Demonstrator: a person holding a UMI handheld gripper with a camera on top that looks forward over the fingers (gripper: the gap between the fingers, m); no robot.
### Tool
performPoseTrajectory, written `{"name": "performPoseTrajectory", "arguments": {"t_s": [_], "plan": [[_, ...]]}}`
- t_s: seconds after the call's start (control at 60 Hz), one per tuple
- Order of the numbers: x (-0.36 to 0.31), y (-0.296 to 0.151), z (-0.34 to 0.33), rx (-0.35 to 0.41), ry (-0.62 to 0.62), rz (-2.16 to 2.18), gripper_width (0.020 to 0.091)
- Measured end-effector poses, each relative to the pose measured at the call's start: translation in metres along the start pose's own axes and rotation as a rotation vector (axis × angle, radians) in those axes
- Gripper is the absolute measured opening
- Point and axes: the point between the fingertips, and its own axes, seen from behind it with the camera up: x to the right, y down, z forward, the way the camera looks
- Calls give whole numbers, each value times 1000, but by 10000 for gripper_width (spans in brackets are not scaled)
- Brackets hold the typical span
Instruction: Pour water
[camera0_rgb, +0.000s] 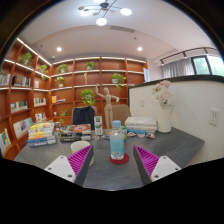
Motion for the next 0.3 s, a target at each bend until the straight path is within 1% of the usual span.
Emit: {"name": "performPoseTrajectory", "arguments": {"t_s": [0.3], "plan": [[-14,-17,-28,30,-37,-33,810]]}}
